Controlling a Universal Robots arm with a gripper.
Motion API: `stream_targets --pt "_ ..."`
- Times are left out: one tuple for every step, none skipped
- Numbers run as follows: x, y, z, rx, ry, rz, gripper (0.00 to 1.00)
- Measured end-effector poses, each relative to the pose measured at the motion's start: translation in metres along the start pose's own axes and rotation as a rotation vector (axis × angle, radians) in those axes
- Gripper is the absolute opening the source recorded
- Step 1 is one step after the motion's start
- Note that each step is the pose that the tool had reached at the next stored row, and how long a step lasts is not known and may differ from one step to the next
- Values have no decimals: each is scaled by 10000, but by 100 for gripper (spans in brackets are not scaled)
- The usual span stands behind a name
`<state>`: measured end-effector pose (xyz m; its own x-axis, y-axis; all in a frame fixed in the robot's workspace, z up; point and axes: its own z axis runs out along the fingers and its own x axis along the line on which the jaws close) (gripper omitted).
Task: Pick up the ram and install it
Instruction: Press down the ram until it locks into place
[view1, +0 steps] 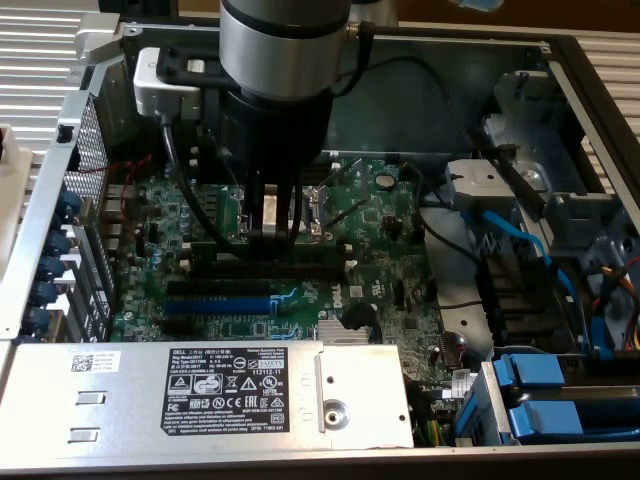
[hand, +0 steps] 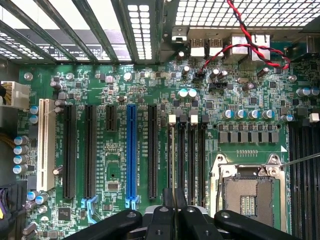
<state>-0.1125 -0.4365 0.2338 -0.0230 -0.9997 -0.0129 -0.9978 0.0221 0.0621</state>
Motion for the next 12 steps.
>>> stream_targets --pt "0 0 0 0 0 0 12" --pt "0 0 0 0 0 0 12" --pt "-1 0 -2 0 -1 0 12" --pt "-1 0 -5 1 0 0 12" --pt "0 0 -10 0 2 0 12" --pt "0 1 -16 0 0 0 12" --pt "0 1 -23 -1 1 0 12" --pt "0 2 -27 0 1 0 12" --pt "-1 2 -30 0 -1 0 12" --pt "-1 3 -34 0 -1 0 12" --pt "0 3 -39 0 1 0 12" --pt "-1 4 -43 -1 1 0 12"
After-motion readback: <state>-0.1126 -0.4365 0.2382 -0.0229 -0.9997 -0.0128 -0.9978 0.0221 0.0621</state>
